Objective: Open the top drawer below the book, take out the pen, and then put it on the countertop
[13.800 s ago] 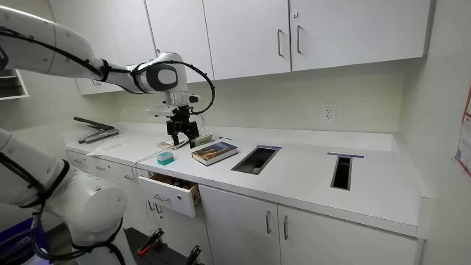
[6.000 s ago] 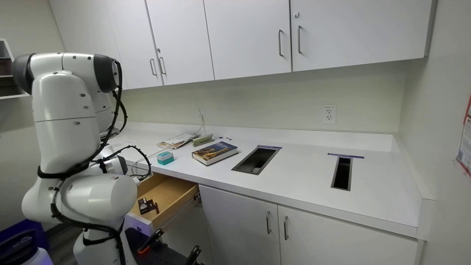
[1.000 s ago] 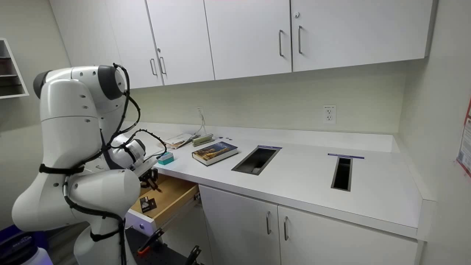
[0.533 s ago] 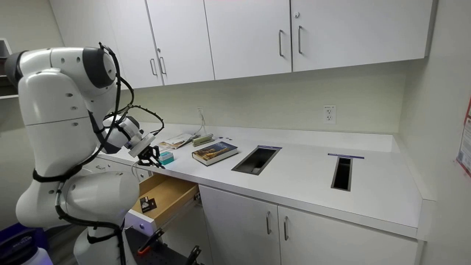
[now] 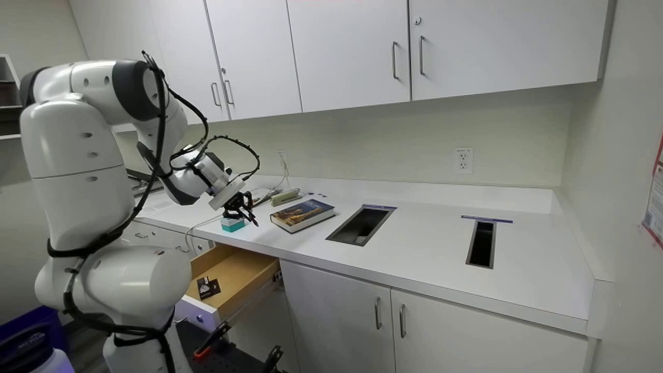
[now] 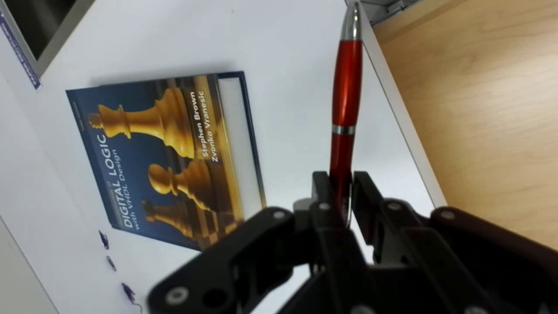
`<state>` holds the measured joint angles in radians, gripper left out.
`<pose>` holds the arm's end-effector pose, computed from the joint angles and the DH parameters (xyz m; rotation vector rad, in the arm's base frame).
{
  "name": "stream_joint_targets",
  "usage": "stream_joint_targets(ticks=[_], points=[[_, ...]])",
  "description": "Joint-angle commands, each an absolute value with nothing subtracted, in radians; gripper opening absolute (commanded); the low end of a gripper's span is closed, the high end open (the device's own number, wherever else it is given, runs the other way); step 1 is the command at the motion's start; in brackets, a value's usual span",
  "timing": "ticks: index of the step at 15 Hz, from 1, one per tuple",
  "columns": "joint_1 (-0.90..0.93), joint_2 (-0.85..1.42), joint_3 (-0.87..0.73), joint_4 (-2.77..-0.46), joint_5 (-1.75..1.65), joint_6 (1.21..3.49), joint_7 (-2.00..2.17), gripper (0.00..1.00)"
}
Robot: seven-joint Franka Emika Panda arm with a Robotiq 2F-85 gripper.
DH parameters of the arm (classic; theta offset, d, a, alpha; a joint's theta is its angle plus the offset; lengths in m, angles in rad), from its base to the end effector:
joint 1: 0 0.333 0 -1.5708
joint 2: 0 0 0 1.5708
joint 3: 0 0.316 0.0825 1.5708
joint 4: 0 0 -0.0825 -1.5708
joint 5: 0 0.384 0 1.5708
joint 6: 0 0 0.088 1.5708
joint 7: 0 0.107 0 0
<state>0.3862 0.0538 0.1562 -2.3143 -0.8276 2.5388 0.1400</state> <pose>0.4485 0.2803 0.3343 2.3153 1.3519 0.4426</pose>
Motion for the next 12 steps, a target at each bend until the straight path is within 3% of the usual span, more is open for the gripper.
stream_joint_targets(ticks=[1,5,11,12], points=[[0.311,0.137,0.171,-2.255,-0.824,2.636,0.181,0.04],[0.289,0.253,0.168,-2.179,-0.705,2.735,0.110,0.04],[0.316,0.386,0.182,-2.043,-0.568,2.699,0.043,0.04],[0.329,0.395,0.175,-2.030,-0.558,2.689,0.043,0.42]])
